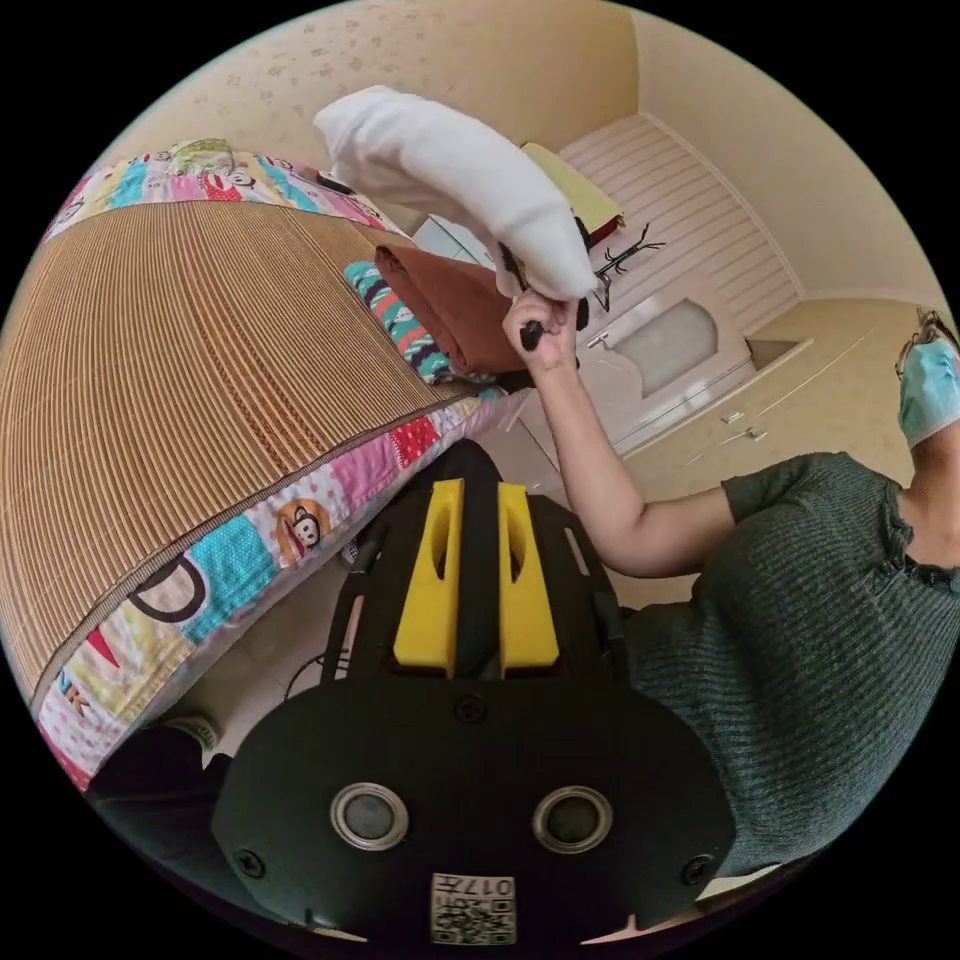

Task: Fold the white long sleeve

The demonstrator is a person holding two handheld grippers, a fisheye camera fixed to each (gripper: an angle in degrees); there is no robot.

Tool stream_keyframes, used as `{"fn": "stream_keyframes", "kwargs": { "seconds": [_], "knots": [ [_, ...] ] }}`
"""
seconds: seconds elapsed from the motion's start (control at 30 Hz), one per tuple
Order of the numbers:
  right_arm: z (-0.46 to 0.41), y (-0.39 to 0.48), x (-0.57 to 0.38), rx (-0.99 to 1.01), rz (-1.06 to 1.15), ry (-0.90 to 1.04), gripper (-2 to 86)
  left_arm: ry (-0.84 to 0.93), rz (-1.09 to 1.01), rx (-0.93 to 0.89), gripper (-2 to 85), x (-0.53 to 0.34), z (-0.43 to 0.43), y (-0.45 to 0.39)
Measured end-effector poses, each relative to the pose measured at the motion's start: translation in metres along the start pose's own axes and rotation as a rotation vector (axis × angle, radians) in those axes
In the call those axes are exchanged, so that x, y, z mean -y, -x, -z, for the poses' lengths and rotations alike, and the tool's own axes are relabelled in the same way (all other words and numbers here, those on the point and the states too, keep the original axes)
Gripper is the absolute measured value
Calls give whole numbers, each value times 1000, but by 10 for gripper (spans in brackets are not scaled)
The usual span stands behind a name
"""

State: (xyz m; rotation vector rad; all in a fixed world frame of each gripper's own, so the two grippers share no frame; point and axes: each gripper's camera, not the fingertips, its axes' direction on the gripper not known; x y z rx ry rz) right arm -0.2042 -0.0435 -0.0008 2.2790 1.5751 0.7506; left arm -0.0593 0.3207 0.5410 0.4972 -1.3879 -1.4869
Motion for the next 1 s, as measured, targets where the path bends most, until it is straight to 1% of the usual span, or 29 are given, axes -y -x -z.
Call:
{"fn": "stream_keyframes", "kwargs": {
  "seconds": [0.07, 0.1, 0.17, 0.2, 0.23, 0.3, 0.33, 0.37, 0.4, 0.47, 0.5, 0.53, 0.63, 0.67, 0.7, 0.73, 0.77, 0.8, 0.83, 0.87, 0.9, 0.93, 0.97, 1.0],
  "knots": [
    [36, 26, 61, -57, 91, -66, 161, -35, 48, -2, 65, -1, 13, 8],
    [47, 28, 75, -76, 85, -84, 159, -59, 78, 8, 66, -3, 20, 11],
    [97, 24, 119, -190, 85, -145, 149, -81, 111, 13, 66, -5, 27, 13],
    [110, 20, 126, -233, 90, -156, 146, -84, 126, 11, 66, -6, 28, 14],
    [141, 4, 136, -308, 50, -179, 141, -84, 151, 9, 66, -7, 28, 15],
    [197, -40, 131, -414, -156, -258, 132, -83, 186, -9, 66, -10, 26, 16],
    [236, -69, 114, -492, -312, -325, 125, -81, 207, -28, 66, -13, 25, 16],
    [272, -90, 87, -617, -434, -378, 111, -80, 216, -37, 66, -14, 24, 16],
    [286, -95, 71, -661, -461, -406, 101, -77, 231, -48, 66, -17, 22, 16],
    [322, -93, 8, -589, -340, -524, 70, -66, 245, -40, 66, -22, 20, 16],
    [327, -90, -7, -584, -325, -539, 60, -50, 267, -21, 66, -25, 18, 17],
    [331, -83, -36, -625, -324, -566, 41, -33, 293, -18, 66, -29, 16, 19],
    [324, -67, -106, -900, -386, -637, 15, -31, 330, -50, 65, -35, 17, 20],
    [313, -68, -120, -975, -382, -603, 11, -33, 335, -51, 63, -35, 18, 20],
    [305, -71, -122, -1007, -371, -565, 9, -35, 337, -45, 59, -34, 21, 17],
    [284, -82, -118, -1072, -350, -441, 7, -35, 330, -32, 42, -30, 24, 13],
    [255, -101, -105, -1135, -338, -248, 5, -33, 319, -26, 34, -28, 26, 10],
    [238, -111, -98, -1169, -335, -143, 5, -24, 283, -17, 13, -22, 29, 2],
    [200, -131, -84, -1249, -308, 49, 4, -13, 242, 1, 0, -15, 33, -7],
    [161, -147, -75, -1323, -240, 201, 4, -9, 223, 16, -3, -11, 35, -13],
    [140, -154, -71, -1346, -198, 264, 4, -4, 187, 54, -6, -5, 41, -23],
    [100, -168, -65, -1347, -107, 370, 5, -7, 157, 95, -8, -1, 49, -34],
    [62, -183, -62, -1302, -27, 460, 5, -13, 143, 116, -8, 0, 53, -39],
    [43, -191, -61, -1272, 4, 500, 5, -35, 124, 163, -9, 0, 62, -48]
  ]
}}
